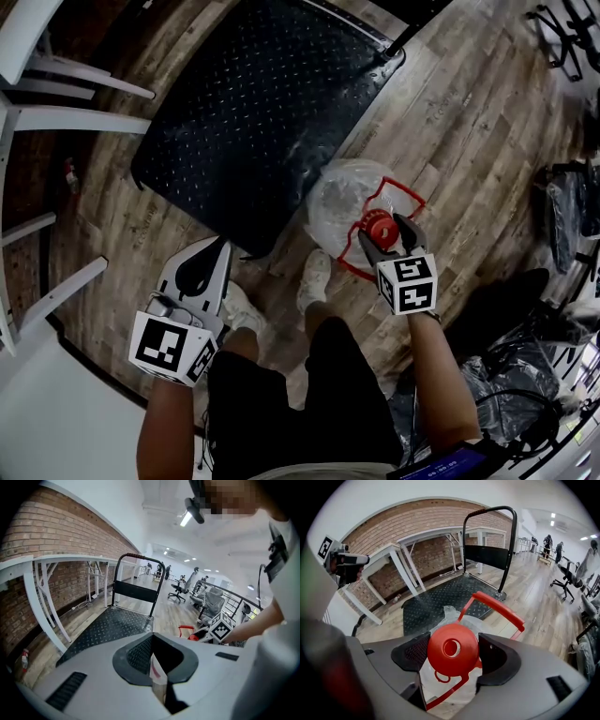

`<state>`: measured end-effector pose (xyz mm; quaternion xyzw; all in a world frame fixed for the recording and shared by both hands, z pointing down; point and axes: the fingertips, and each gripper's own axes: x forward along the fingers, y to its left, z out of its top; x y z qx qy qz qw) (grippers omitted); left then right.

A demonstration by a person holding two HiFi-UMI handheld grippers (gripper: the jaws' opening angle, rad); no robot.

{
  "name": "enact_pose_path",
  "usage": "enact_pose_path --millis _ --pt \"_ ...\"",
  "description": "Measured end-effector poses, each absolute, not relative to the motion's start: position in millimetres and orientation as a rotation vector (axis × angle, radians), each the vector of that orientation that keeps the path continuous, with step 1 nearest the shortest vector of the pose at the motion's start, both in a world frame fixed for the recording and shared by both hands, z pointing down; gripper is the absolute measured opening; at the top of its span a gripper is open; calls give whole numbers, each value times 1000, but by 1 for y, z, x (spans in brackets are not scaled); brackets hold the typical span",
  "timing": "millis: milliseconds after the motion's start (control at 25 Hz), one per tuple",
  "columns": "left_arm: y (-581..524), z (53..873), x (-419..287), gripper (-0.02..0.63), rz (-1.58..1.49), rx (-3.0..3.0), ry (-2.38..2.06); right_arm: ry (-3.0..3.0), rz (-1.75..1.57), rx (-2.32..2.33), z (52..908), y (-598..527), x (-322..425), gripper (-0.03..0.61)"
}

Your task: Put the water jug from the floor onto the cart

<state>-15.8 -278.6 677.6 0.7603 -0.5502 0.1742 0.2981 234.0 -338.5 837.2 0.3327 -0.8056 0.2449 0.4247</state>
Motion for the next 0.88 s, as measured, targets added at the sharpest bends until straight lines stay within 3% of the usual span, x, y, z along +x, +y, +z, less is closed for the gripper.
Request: enact_pose_path --millis 440,880 --pt "-280 678 -25 0 469 2002 -1459 -2002 586 957 830 -338 251 314" --pt "-283 634 -53 0 428 2020 -1535 -2022 507 953 702 -350 240 314"
